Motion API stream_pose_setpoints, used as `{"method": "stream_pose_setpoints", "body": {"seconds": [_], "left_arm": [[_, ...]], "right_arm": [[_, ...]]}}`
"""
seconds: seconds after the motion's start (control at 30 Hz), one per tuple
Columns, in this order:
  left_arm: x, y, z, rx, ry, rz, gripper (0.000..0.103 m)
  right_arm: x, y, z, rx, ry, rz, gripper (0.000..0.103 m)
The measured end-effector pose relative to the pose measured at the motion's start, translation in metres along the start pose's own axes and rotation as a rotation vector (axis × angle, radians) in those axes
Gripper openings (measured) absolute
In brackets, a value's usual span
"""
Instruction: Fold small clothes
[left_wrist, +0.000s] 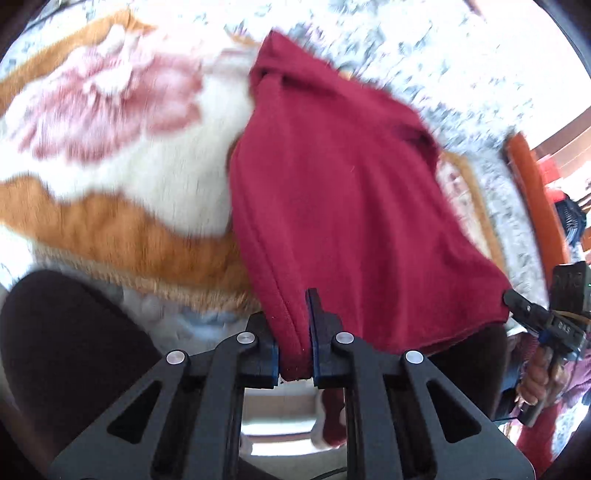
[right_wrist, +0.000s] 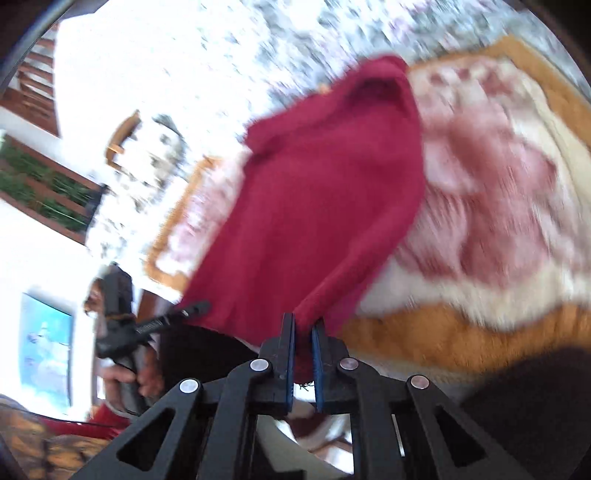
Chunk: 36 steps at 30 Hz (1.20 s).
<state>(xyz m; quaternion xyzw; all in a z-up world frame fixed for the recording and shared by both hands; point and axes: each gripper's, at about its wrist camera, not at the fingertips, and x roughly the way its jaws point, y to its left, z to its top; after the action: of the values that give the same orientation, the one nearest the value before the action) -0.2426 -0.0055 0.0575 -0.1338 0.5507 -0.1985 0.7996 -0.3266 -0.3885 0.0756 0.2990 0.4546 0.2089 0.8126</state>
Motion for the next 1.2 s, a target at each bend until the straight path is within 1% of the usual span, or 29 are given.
{"method": "stream_pose_setpoints", "body": {"seconds": [0.03,0.1,0.23,0.33,0.4,0.47,0.57,0.6,0.67,0.73,0.8,0.87,0.9,0.93,1.0,1.07,1.1,1.13,1.17,1.2], "left_arm": [[-0.004,-0.001,0.008,0.001,-0.014,-0.011,0.01],[-0.011,-0.003,0.027,0.003,-0.047,-0.016,0.01],[-0.021,-0.009,0.077,-0.002,-0.103,-0.053,0.01],[-0.027,-0.015,0.128,0.005,-0.175,-0.057,0.01],[-0.025,-0.014,0.162,0.006,-0.19,-0.067,0.01],[-0.012,-0.017,0.2,-0.002,-0.203,-0.062,0.01],[0.019,-0.023,0.254,-0.006,-0.216,-0.025,0.01],[0.032,-0.024,0.269,-0.009,-0.212,-0.013,0.01],[0.061,-0.024,0.298,-0.014,-0.208,0.036,0.01],[0.092,-0.021,0.322,-0.026,-0.189,0.043,0.01],[0.118,-0.019,0.338,-0.022,-0.17,0.054,0.011],[0.137,-0.015,0.348,-0.02,-0.138,0.073,0.013],[0.142,-0.014,0.351,-0.013,-0.118,0.089,0.013],[0.142,-0.014,0.351,-0.006,-0.109,0.101,0.013],[0.135,-0.013,0.35,0.013,-0.11,0.098,0.015],[0.123,-0.014,0.349,0.035,-0.121,0.12,0.017],[0.116,-0.015,0.348,0.038,-0.128,0.124,0.02],[0.109,-0.016,0.347,0.039,-0.137,0.11,0.021],[0.104,-0.017,0.348,0.039,-0.142,0.091,0.028],[0.1,-0.018,0.349,0.038,-0.147,0.075,0.043]], "right_arm": [[-0.005,0.001,0.007,0.004,-0.024,0.028,0.007],[-0.012,0.003,0.025,0.01,-0.084,0.053,0.007],[-0.023,0.007,0.067,-0.001,-0.197,0.054,0.007],[-0.026,0.008,0.114,-0.003,-0.264,0.044,0.007],[-0.022,0.004,0.148,-0.006,-0.294,0.022,0.007],[-0.013,-0.001,0.182,0.008,-0.314,-0.003,0.007],[0.009,-0.017,0.234,0.023,-0.336,-0.062,0.007],[0.017,-0.026,0.251,0.04,-0.339,-0.066,0.007],[0.039,-0.049,0.28,0.086,-0.339,-0.092,0.007],[0.062,-0.074,0.298,0.144,-0.345,-0.112,0.007],[0.088,-0.101,0.316,0.194,-0.341,-0.159,0.007],[0.107,-0.12,0.325,0.225,-0.293,-0.209,0.015],[0.107,-0.122,0.325,0.222,-0.287,-0.224,0.025],[0.103,-0.12,0.324,0.205,-0.301,-0.241,0.03],[0.079,-0.113,0.319,0.169,-0.362,-0.273,0.032],[0.055,-0.106,0.312,0.176,-0.401,-0.282,0.033],[0.046,-0.1,0.31,0.157,-0.405,-0.276,0.033],[0.042,-0.09,0.31,0.109,-0.385,-0.273,0.033],[0.045,-0.077,0.31,0.05,-0.357,-0.286,0.033],[0.049,-0.066,0.309,0.007,-0.343,-0.297,0.033]]}}
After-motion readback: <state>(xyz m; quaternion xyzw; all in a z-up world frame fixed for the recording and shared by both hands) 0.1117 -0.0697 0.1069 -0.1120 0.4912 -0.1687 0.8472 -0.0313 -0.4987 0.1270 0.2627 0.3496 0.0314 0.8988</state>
